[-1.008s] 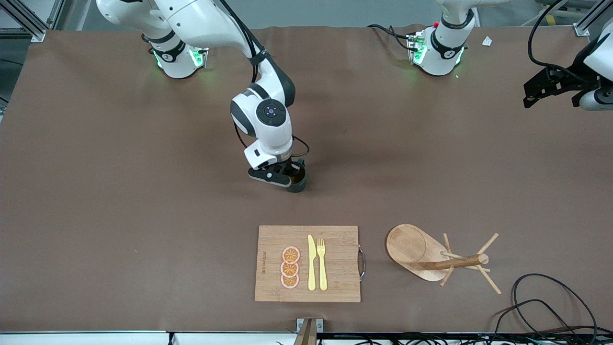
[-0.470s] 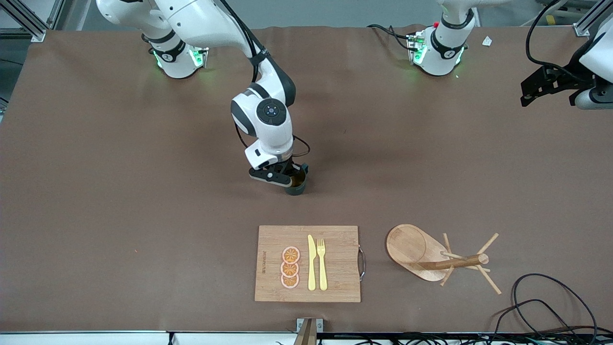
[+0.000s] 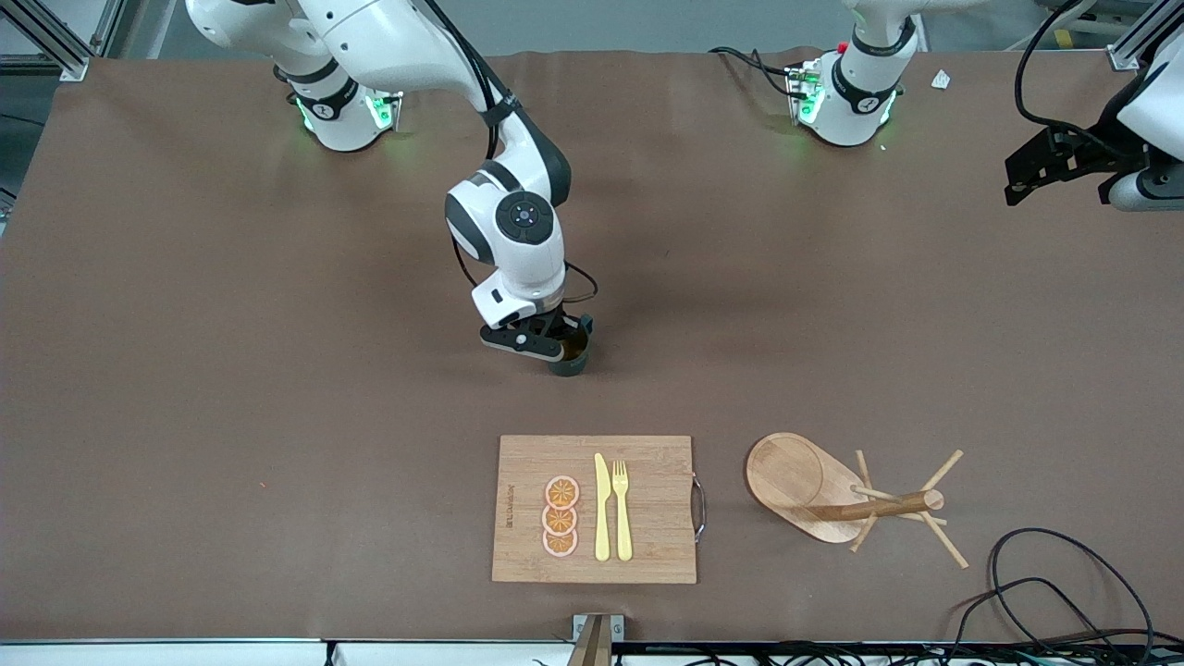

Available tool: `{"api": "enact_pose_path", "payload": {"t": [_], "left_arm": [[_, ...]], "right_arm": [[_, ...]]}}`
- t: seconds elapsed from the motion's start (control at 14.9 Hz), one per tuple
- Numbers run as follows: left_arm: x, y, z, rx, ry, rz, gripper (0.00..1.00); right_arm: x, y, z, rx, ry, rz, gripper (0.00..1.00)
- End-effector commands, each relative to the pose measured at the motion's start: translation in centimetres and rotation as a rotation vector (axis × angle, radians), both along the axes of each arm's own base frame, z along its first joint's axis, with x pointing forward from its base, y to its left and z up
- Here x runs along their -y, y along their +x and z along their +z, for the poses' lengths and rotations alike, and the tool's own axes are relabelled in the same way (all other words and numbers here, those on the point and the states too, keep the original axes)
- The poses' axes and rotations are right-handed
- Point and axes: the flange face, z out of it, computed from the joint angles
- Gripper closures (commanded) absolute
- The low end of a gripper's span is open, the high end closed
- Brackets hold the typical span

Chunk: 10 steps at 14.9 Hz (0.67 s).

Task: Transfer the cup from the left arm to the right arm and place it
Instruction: 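Close the right gripper on the mug rim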

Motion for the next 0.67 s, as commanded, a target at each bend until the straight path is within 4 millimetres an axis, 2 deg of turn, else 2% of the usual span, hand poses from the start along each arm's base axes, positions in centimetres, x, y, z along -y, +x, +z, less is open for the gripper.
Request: {"api": "enact_pose_path", "payload": {"t": [0.0,0.13,0.27,0.54,0.6], "left_arm": [[-0.1,-0.5,0.7,0.001,0.014,-0.007,0.0],[-0.1,-0.5,0.7,0.001,0.014,-0.002,0.0],[-0.1,-0.5,0.7,0.001,0.013,-0.001,0.0],[0.0,-0.5,0.5,-0.002,0.01,-0.004,0.0],[0.0,-0.5,0.6,-0.001,0.01,-0.006,0.0]], "right_arm": [[1.7,0.4,2.4,-0.044,-0.048,0.15,1.0],[3.4,1.2,4.2,-0.068,-0.056,0.253,1.0],[4.0,1.3,5.0,-0.08,-0.06,0.294,1.0],[4.8,0.2,6.5,-0.081,-0.054,0.323,1.0],[5.3,-0.3,6.8,-0.089,-0.056,0.38,1.0]]}}
